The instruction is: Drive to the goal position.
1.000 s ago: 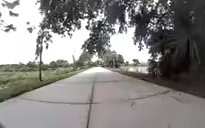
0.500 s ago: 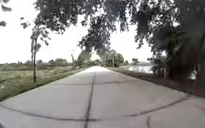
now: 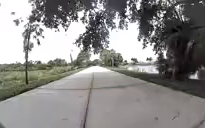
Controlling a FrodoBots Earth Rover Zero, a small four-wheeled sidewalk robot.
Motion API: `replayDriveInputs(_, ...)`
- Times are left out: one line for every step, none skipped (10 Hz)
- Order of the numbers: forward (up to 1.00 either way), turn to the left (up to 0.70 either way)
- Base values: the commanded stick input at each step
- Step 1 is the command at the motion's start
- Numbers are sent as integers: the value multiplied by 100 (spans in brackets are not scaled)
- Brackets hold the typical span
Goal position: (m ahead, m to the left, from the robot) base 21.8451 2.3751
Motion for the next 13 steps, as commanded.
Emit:
replayDriveInputs(85,0)
replayDriveInputs(85,0)
replayDriveInputs(85,0)
replayDriveInputs(85,0)
replayDriveInputs(85,0)
replayDriveInputs(85,0)
replayDriveInputs(85,0)
replayDriveInputs(85,0)
replayDriveInputs(85,0)
replayDriveInputs(85,0)
replayDriveInputs(85,0)
replayDriveInputs(85,0)
replayDriveInputs(85,0)
